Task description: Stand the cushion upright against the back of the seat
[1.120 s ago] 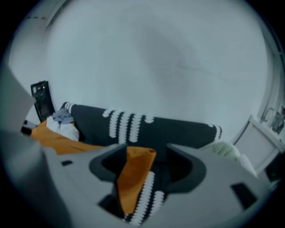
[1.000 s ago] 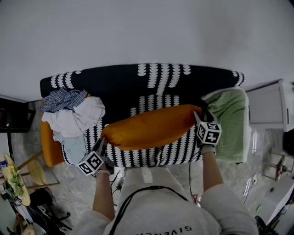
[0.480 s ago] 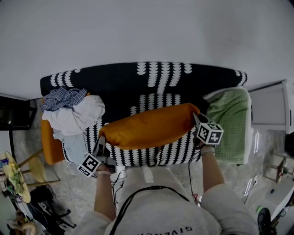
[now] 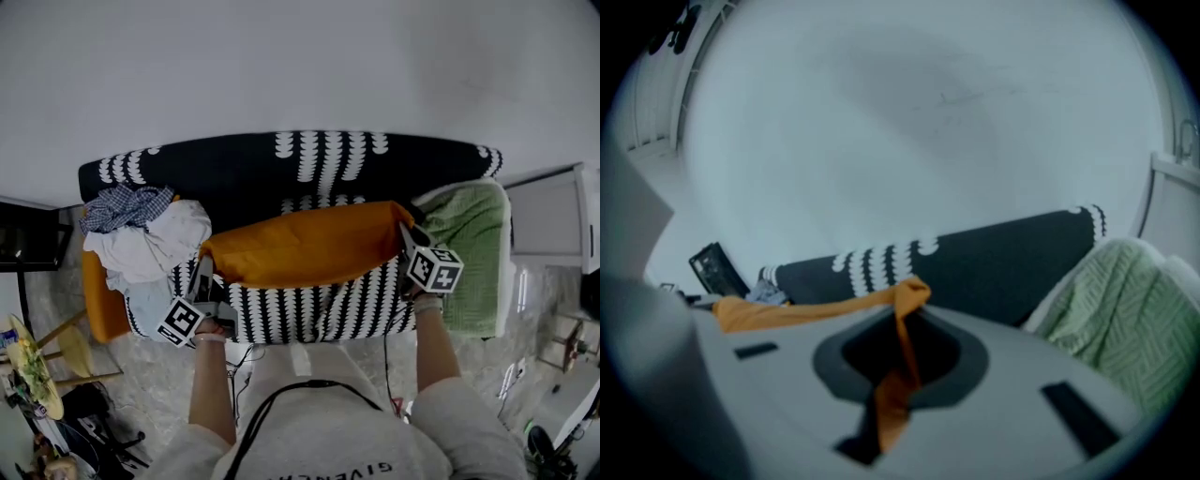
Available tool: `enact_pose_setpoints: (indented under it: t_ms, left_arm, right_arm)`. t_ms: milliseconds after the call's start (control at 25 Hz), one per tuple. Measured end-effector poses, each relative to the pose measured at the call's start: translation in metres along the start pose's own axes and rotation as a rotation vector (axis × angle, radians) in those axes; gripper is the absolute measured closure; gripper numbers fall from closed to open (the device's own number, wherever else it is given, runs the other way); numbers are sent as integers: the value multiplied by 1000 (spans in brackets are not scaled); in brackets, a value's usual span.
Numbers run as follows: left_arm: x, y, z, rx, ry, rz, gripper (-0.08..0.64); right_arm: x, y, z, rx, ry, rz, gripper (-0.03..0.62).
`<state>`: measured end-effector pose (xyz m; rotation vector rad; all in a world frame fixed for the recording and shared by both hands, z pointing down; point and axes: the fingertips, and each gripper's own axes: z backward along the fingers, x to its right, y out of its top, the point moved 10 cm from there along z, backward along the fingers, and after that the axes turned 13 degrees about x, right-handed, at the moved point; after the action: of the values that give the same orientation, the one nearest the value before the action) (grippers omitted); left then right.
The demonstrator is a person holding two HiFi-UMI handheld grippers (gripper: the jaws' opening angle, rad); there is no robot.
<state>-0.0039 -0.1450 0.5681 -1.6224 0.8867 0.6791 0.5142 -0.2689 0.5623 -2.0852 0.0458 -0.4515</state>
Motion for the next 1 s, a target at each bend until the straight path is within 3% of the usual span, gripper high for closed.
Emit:
enact_pose_setpoints:
  t_ms: [480,1000]
  left_arm:
    - [16,0,-86,-36,-56,-25,479]
    - [23,-13,-145,-67,-37,-11,479]
  right_arm:
    - [21,20,-31,4,-82,-33,557]
    - [45,39,-67,-21,-119,-40,557]
